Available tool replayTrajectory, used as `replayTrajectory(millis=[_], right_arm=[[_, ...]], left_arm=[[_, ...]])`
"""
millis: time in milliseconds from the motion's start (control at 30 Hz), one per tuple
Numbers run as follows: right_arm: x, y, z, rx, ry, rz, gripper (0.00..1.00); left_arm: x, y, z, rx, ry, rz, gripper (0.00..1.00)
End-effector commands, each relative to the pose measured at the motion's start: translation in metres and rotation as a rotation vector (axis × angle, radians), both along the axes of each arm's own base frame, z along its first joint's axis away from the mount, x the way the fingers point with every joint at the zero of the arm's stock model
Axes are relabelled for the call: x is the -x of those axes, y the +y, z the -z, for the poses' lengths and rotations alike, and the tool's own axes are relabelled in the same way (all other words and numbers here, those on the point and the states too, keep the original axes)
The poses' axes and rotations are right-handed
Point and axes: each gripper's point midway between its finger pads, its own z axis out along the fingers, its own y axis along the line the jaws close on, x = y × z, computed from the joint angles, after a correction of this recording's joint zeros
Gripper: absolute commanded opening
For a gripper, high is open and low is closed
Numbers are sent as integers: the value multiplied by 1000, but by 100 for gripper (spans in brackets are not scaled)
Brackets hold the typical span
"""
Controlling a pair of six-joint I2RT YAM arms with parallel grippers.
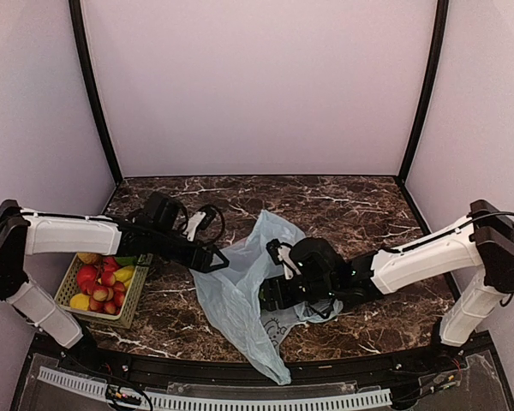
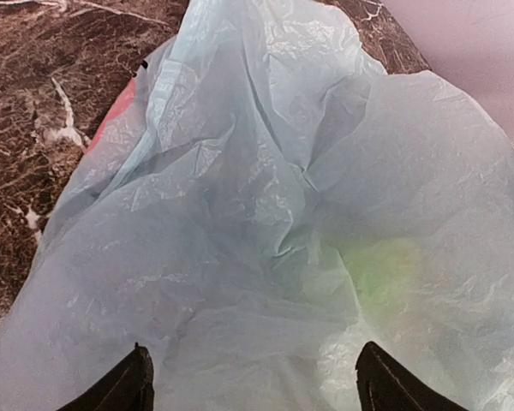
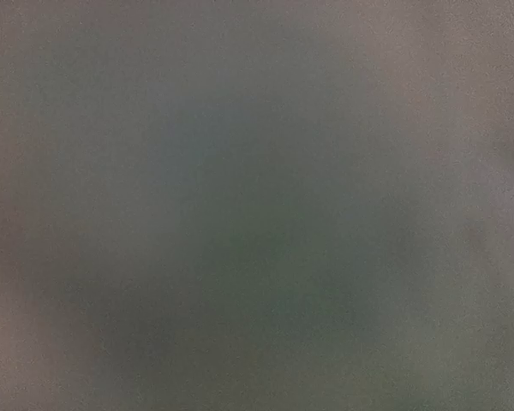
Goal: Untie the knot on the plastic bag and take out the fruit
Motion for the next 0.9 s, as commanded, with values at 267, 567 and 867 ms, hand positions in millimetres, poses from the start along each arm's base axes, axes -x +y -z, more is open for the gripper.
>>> replayTrajectory(millis=[267,567,867], right_arm=[[-26,30,10,41,-87,14,86],[-39,37,29,86,-82,11,74],[-37,29,17,69,-89,15,39]], left_arm=[[10,-34,39,42,77,100,70],[12,-33,48,32,83,103,65],[7,-24,37,9,37,62,64]])
